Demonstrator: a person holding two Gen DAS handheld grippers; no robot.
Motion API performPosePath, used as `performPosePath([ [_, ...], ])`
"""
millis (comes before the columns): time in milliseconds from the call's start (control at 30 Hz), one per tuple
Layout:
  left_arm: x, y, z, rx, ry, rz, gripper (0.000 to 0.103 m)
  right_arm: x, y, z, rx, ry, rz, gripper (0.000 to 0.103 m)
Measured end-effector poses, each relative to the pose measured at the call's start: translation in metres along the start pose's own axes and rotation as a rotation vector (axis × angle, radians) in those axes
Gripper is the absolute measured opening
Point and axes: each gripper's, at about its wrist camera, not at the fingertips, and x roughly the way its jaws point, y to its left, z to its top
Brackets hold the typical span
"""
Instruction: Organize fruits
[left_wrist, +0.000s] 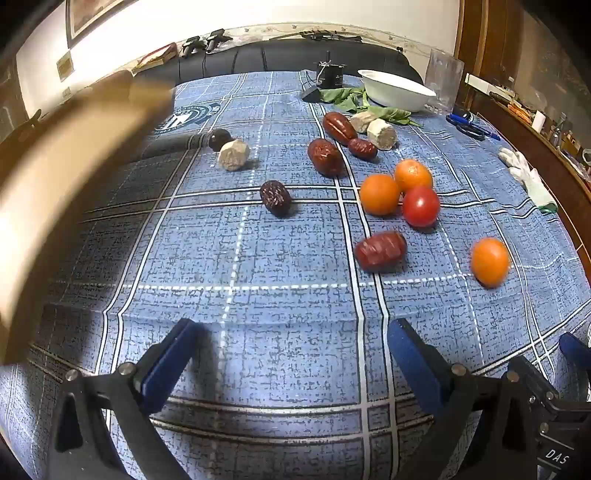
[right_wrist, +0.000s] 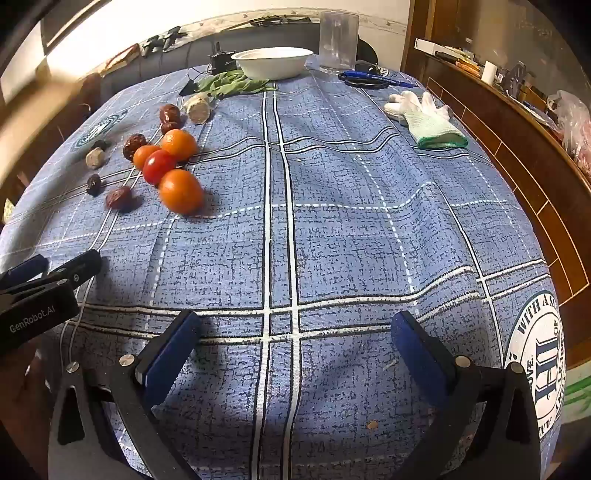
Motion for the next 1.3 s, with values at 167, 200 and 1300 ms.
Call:
performPosePath([
  [167, 0.0, 0.0, 0.0, -0.001, -0.001, -0.001, 0.103, 0.0, 0.0, 0.0, 0.0, 0.0, 0.001, 0.103],
  [200, 0.0, 0.0, 0.0, -0.001, -0.002, -0.002, 0.103, 0.0, 0.0, 0.0, 0.0, 0.001, 0.0, 0.103],
  [1300, -0.029, 0.014, -0.001, 0.019, -0.084, -0.041, 0.103, -0.004, -0.004, 0.013, 0.03, 0.003, 0.024, 0.103],
])
